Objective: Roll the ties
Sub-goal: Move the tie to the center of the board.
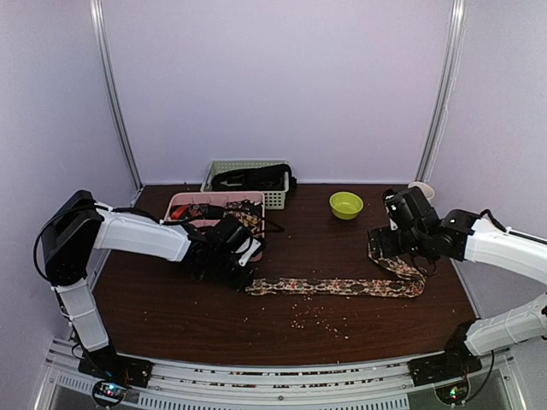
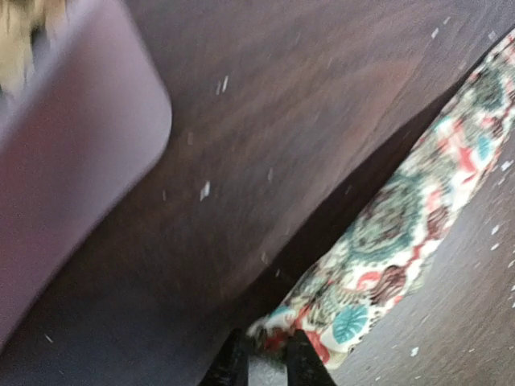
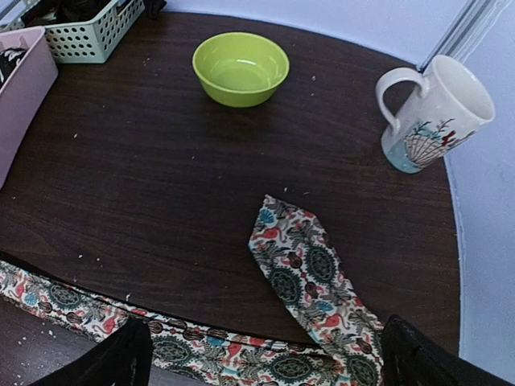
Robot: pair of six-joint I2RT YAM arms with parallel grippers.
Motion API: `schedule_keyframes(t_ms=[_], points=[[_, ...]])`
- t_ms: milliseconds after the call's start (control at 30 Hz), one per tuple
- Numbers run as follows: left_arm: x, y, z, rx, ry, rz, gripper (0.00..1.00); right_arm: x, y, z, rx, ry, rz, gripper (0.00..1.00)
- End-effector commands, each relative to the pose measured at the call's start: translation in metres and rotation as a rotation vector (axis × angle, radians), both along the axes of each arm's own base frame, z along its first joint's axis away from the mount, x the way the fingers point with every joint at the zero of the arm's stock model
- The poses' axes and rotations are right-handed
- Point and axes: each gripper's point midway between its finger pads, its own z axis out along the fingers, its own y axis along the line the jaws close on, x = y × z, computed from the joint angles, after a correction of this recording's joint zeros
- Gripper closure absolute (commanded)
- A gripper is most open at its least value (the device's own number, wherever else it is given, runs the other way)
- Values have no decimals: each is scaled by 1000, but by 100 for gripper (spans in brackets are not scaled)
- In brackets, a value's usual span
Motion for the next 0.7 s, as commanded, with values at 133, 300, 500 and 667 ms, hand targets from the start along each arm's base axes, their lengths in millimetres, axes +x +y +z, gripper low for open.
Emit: schedule_keyframes(t_ms=[133, 300, 500, 667], points=[[-20, 39, -31, 53, 45, 141, 87, 4, 37, -31, 140, 73, 74, 0], [-29, 60, -37, 74, 43, 201, 89, 9, 51, -54, 144, 118, 77, 0], [-29, 93, -26, 85, 8, 295, 92, 24, 67, -89, 81, 190, 63, 1], [-28, 66, 21, -3, -100, 160, 89, 32, 75, -117, 87, 221, 37, 0]])
